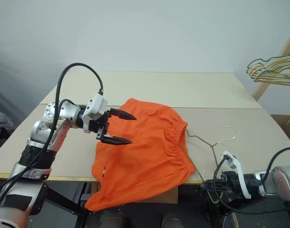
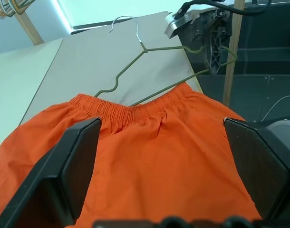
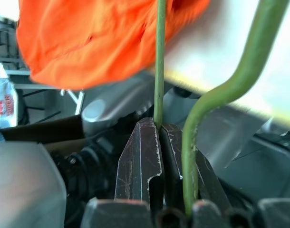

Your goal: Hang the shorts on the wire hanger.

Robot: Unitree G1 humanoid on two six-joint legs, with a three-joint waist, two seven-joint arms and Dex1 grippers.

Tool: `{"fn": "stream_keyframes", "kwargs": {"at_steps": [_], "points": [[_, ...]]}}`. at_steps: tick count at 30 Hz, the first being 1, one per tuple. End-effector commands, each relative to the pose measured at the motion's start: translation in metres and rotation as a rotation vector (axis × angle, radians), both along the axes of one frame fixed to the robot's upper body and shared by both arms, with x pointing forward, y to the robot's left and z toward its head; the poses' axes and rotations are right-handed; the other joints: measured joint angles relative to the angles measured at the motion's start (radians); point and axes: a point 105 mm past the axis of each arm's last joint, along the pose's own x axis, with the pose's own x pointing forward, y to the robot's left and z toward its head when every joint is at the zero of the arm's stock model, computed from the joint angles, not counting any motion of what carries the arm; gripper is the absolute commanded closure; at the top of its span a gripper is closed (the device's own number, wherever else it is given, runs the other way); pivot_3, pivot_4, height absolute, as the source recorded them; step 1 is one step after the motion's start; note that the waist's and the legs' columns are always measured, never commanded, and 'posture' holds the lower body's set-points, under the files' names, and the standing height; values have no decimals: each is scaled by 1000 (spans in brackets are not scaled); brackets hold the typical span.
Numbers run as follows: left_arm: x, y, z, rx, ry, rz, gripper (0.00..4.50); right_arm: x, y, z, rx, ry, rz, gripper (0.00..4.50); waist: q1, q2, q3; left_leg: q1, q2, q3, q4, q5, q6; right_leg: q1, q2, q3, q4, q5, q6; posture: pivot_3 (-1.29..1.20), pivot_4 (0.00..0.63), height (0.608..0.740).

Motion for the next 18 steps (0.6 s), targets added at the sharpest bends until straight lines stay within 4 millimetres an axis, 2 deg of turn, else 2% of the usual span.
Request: {"fn": "stream_keyframes", "kwargs": {"at_steps": [1,4,13,18], "points": [[-5,0,8,-11,-37,-13,45,13,-6,1,-41,-19,-28,4500,3,0,0,-1,0,0,0,0,0,0,0,0,0,0,0,162,0,740],[-6,1,7,-9,-41,-10,45,17,-6,4,-43,-22,-17,4500,10,0,0,-1,0,0,0,0,0,-1,0,0,-1,0,0,174,0,740],[-8,7,7,5,-57,1,45,7,7,16,38,35,176,4500,28,0,0,-1,0,0,0,0,0,-1,0,0,-1,1,0,211,0,740],[-9,10,8,14,-66,12,45,33,5,8,26,39,107,4500,34,0,0,-1,0,0,0,0,0,-1,0,0,-1,1,0,232,0,740]]}}
